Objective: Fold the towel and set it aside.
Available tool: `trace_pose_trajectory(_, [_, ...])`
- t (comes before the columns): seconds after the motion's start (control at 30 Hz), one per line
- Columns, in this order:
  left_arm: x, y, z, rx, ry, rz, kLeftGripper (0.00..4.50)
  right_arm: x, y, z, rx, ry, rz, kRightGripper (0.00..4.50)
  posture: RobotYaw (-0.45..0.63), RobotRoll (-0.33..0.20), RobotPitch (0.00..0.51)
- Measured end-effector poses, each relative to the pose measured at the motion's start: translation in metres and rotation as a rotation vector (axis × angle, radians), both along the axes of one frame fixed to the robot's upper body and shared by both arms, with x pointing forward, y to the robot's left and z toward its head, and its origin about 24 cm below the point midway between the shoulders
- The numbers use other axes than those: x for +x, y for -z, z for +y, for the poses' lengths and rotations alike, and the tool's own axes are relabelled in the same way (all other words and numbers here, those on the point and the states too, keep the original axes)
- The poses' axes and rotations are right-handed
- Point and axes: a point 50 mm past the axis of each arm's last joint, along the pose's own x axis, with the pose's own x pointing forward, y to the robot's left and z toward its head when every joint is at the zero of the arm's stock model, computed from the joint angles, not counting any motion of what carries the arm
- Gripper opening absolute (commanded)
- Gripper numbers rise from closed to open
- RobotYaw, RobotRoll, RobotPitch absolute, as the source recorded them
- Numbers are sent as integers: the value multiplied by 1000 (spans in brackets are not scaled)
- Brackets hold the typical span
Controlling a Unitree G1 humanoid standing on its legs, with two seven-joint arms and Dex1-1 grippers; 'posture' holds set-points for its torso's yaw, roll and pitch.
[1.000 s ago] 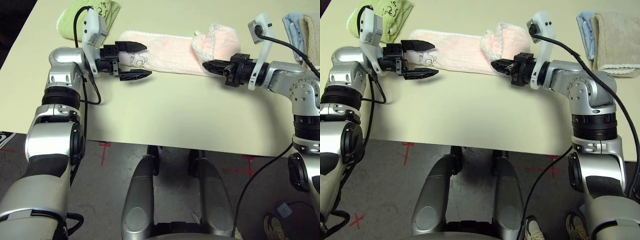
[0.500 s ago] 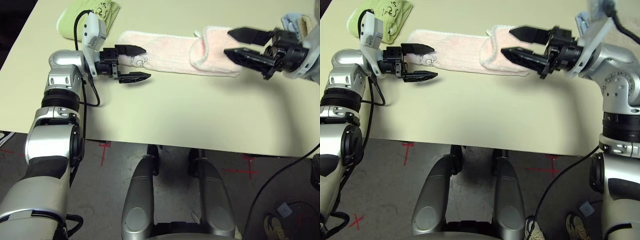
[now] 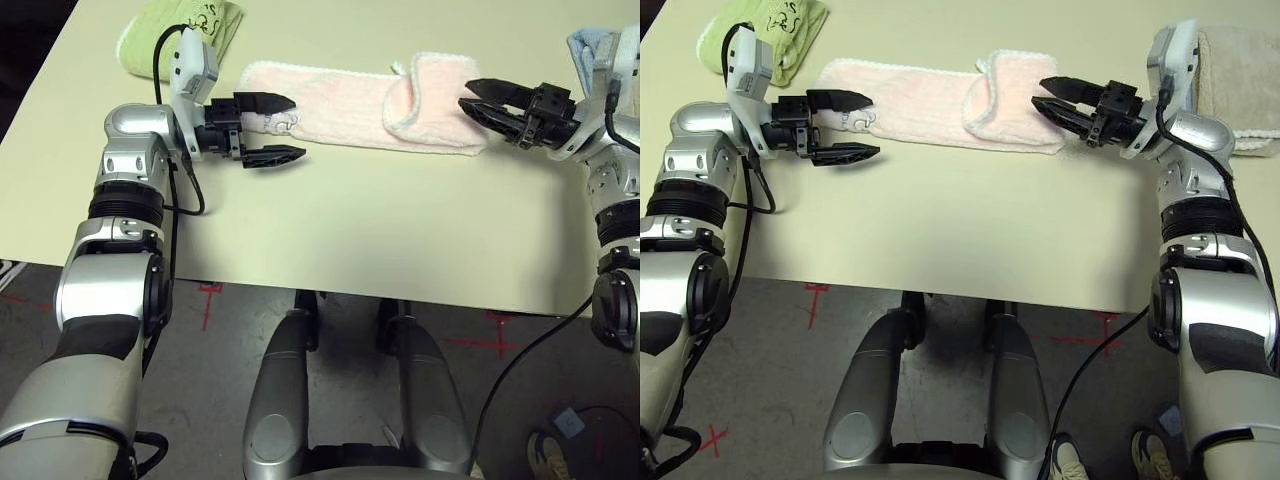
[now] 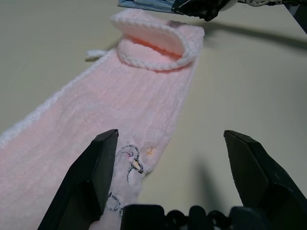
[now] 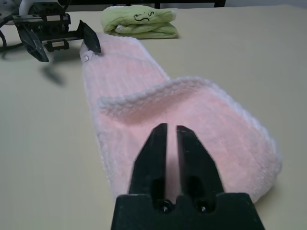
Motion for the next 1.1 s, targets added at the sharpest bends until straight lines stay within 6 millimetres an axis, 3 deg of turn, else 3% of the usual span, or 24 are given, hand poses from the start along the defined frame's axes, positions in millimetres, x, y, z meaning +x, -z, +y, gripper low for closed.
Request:
trace_pose_trajectory(0.37, [0,0,1,-2,-5,9,4500,18,-7,57,-23,-72,-15,42,71,0,455])
trace_pose_trajectory(0.57, [-1,-2,-1,5,4,-5,4500,29,8,83,-102,-13,42,42,88,0,451])
trace_pose_trajectory(0.77, [-3,-1,0,10,6,3,4500,30,16,79,-104,29,72,42,81,0,445])
trace_pose_trajectory(0.9, [-4,-2,-1,13,9,-2,4500,29,13,71,-14,19,91,42,79,0,442])
trace_pose_trajectory(1.1, [-4,-2,0,13,8,0,4500,22,-17,52,181,-26,42,42,55,0,436])
